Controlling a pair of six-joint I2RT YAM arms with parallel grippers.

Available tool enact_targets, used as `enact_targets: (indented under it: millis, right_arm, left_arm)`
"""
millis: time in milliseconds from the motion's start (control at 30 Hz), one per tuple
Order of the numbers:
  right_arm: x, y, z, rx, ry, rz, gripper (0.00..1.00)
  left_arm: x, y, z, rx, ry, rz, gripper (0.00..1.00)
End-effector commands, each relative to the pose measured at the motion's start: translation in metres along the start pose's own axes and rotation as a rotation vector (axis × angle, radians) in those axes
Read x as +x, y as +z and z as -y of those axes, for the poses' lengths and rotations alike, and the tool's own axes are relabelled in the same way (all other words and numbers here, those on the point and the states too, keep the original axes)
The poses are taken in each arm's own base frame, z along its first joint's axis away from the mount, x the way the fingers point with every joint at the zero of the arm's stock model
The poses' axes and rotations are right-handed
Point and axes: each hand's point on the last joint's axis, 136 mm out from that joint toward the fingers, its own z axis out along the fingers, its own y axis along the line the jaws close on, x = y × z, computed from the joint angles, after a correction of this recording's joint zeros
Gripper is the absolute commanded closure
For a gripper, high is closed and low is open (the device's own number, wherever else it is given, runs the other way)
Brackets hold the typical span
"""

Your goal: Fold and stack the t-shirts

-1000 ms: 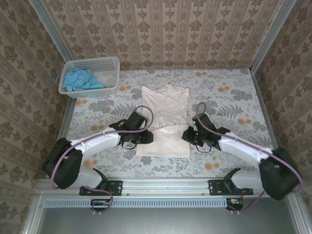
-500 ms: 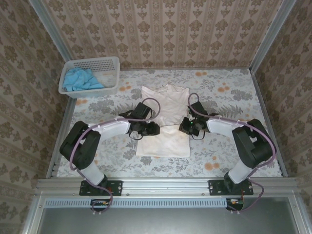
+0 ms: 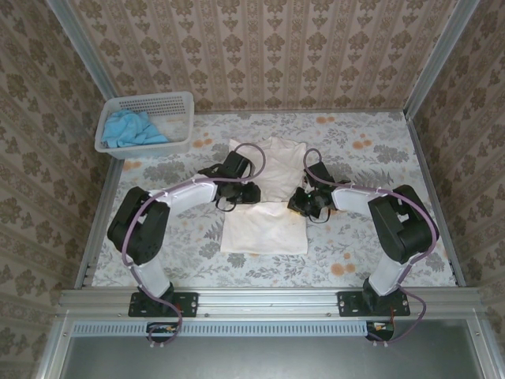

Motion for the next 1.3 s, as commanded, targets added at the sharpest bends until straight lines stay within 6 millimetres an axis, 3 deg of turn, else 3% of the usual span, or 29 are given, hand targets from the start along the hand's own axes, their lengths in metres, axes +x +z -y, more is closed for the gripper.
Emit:
enact_targets:
  millis: [0,133,267,467,667,1267]
  right_arm:
    - [-0.007,0.002,-0.005,-0.023,-0.005,0.013,0.82]
    - [-0.008,0.002,-0.004,-0.027,-0.006,0.019,0.82]
    - [-0.007,0.002,-0.003,-0.035,-0.010,0.026,0.82]
    - [-0.007,0.002,-0.004,-0.046,-0.020,0.031,0.83]
    - [-0.006,0.003,-0.003,-0.051,-0.025,0.033,0.83]
    - [-0.007,0.003,-0.003,-0.055,-0.022,0.035,0.83]
  left_arm:
    - [-0.016,-0.033,0.012,-0.003,0.078,0.056,0.70]
    - [0.005,-0.049,0.041,0.053,0.171,0.017,0.72]
    - [0.044,-0.038,0.057,0.124,0.199,-0.077,0.76]
    - [0.081,0.000,0.033,0.052,0.170,-0.218,0.79]
    - [0.071,0.014,-0.004,-0.113,0.171,-0.197,0.79]
    - [0.007,0.021,-0.048,-0.300,0.157,-0.077,0.80]
